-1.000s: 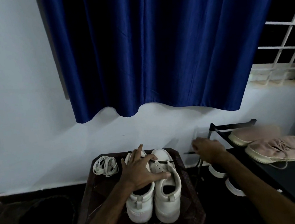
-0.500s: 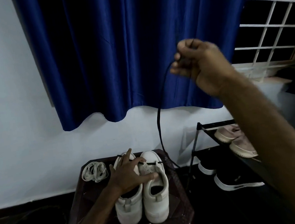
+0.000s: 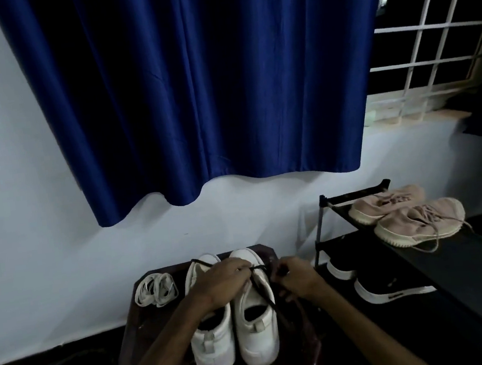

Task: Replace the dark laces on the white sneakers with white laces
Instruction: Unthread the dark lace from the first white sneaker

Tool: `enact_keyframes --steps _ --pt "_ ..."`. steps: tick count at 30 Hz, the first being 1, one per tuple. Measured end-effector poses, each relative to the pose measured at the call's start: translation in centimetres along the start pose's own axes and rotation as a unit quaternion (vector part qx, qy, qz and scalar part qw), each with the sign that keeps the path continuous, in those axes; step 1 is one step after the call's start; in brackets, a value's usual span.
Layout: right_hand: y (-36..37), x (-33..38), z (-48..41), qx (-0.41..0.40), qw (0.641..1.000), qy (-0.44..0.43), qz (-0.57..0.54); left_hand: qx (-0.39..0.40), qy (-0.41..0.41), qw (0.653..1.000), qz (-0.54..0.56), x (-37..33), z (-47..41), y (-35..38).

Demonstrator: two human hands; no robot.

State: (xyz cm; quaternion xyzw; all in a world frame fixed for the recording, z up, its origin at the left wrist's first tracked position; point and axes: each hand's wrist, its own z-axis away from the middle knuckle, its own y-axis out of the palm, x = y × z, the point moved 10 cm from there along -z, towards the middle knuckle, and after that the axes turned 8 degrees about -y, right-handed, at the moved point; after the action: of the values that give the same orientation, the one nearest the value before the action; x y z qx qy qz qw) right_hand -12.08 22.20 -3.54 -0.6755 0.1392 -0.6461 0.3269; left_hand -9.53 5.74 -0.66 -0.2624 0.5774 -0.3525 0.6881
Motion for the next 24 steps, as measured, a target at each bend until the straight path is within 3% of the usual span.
enact_keyframes --steps 3,5,7,10,12,15,19,24 --pt "0.1 -0.8 -0.6 0.042 0.983 0.000 0.178 -0.056 -0.003 0.997 -0.051 -0.2 -1.3 0.0" --pt "-0.1 -1.5 -1.2 0.061 0.975 0.011 0.214 -0.081 -0.016 0.992 -0.097 -0.2 -1.4 -0.2" --pt "-0.6 -1.7 -1.9 0.046 0.980 0.005 0.195 -0.095 -0.038 0.988 -0.117 -0.5 -1.2 -0.4" --pt "-2.5 -0.9 -2.7 -0.069 0.989 -0.022 0.130 -0.107 -0.049 0.984 -0.134 -1.1 -1.3 -1.1" --pt "-2.4 0.2 -2.9 -0.103 0.991 -0.058 0.059 -0.111 -0.040 0.981 -0.153 -1.6 -1.5 -1.3" --pt "-0.9 1.9 -3.0 -0.080 0.992 -0.101 -0.010 -0.118 -0.032 0.982 -0.142 -1.7 -2.0 -1.3" --pt "1.4 2.1 -2.8 0.019 0.999 -0.023 -0.040 -0.120 -0.052 0.980 -0.151 -1.5 -2.5 -1.2" --pt "1.0 2.1 -2.7 0.011 0.994 -0.039 -0.101 -0.116 -0.039 0.981 -0.148 -1.3 -2.5 -0.7"
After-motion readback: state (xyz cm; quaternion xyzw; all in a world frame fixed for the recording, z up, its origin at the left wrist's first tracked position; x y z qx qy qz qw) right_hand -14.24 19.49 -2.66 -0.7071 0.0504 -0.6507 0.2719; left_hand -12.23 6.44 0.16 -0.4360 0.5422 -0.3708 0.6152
